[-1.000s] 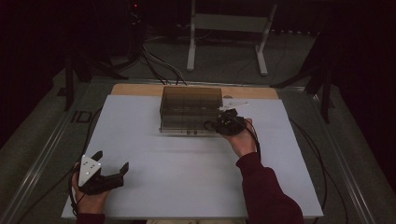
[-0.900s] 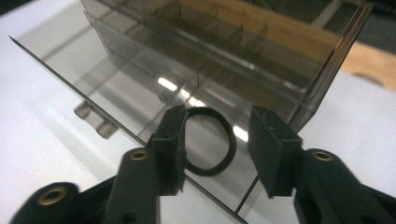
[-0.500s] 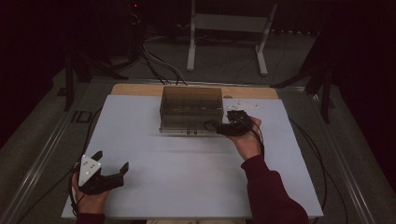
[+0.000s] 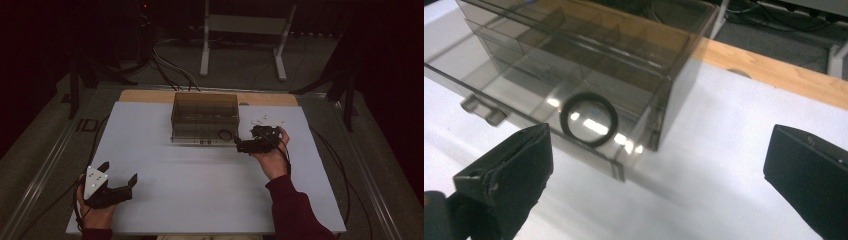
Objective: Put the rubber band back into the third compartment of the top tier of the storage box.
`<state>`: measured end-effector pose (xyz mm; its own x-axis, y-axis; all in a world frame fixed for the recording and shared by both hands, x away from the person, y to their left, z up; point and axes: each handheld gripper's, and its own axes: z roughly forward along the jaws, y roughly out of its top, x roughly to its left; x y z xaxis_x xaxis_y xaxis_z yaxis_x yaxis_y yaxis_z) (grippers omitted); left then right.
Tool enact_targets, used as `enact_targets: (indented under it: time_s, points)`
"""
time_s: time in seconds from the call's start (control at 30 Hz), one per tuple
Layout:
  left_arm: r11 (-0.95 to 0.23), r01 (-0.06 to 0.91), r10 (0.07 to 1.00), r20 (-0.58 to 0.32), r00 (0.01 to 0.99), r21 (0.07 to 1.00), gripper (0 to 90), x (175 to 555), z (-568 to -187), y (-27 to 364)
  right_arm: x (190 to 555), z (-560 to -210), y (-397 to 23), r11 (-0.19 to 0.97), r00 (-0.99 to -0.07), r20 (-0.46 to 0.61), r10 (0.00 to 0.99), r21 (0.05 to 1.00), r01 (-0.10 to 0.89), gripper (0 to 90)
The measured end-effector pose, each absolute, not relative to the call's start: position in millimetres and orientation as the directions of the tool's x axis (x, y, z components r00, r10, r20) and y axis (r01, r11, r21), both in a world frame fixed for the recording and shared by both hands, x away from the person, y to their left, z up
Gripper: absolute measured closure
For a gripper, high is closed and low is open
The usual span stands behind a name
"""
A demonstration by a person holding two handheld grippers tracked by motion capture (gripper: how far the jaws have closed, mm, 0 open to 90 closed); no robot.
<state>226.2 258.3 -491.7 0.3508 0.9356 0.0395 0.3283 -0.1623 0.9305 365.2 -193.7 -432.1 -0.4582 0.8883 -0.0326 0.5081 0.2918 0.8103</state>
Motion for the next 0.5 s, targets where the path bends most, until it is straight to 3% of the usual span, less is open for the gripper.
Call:
enact_targets:
  time_s: [0.5]
  points:
    - [-0.166, 0.333, 0.936, 0.041, 0.350, 0.928, 0.3, 226.6, -490.8, 258.8, 338.5, -429.5, -213.5, 0.286, -0.451, -0.044, 0.891, 0.827, 0.483, 0.1]
